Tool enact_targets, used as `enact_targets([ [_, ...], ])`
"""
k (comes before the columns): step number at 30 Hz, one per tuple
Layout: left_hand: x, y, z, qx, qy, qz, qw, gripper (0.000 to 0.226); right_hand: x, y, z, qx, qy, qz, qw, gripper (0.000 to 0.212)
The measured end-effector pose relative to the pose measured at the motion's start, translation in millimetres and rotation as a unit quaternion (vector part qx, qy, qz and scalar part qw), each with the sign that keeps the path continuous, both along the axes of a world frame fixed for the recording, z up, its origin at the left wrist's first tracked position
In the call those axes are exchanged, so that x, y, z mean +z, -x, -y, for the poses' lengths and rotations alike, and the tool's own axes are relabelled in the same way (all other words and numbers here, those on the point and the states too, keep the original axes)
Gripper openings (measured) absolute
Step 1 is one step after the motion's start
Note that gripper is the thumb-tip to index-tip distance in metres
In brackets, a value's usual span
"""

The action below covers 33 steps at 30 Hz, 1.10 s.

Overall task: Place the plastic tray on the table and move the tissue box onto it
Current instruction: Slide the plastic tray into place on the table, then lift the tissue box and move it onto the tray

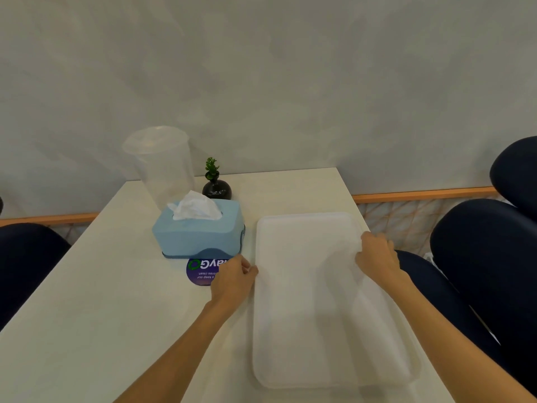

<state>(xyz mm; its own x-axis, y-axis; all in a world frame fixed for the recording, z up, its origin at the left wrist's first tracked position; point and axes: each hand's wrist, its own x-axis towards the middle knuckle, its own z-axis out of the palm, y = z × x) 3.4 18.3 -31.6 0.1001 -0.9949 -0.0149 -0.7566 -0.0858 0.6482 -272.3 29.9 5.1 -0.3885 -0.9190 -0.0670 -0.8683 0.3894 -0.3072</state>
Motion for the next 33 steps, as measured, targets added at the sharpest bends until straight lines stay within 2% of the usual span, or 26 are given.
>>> enact_targets([
  [4,31.5,-13.6,-4.0,-0.013,0.093,-0.008,0.996,0.012,17.1,-27.0,12.9,0.058,0.041,0.055,0.996,0.037],
  [7,47.8,-56.7,0.7,0.043,0.146,-0.045,0.987,0.013,17.6,-85.8,38.8,0.152,0.01,0.127,0.98,0.042],
  [11,83.9,-79.5,30.0,0.09,0.225,-0.065,0.968,0.022,31.5,-113.8,53.9,0.187,0.05,0.207,0.959,0.042],
  [15,87.6,-122.9,60.2,0.207,0.241,-0.161,0.934,0.024,36.5,-153.8,67.8,0.192,0.042,0.286,0.938,0.043],
  [17,79.0,-143.7,74.0,0.272,0.212,-0.218,0.913,0.025,33.0,-172.5,73.7,0.178,0.025,0.324,0.929,0.047],
  [20,64.3,-161.0,92.7,0.335,0.092,-0.282,0.894,0.041,23.4,-190.8,81.1,0.173,0.005,0.35,0.92,0.054],
  [22,54.8,-165.7,98.7,0.326,0.005,-0.292,0.899,0.056,15.3,-199.0,85.7,0.16,-0.012,0.372,0.914,0.059],
  [25,39.8,-165.1,96.1,0.276,-0.07,-0.313,0.906,0.068,3.1,-207.4,92.9,0.124,-0.04,0.429,0.894,0.064],
  [28,25.6,-158.8,90.8,0.231,-0.101,-0.322,0.913,0.07,-4.8,-210.9,100.1,0.095,-0.052,0.472,0.875,0.065],
  [33,17.4,-150.0,89.9,0.235,-0.076,-0.333,0.91,0.062,-9.3,-217.9,105.3,0.074,-0.06,0.522,0.847,0.058],
])
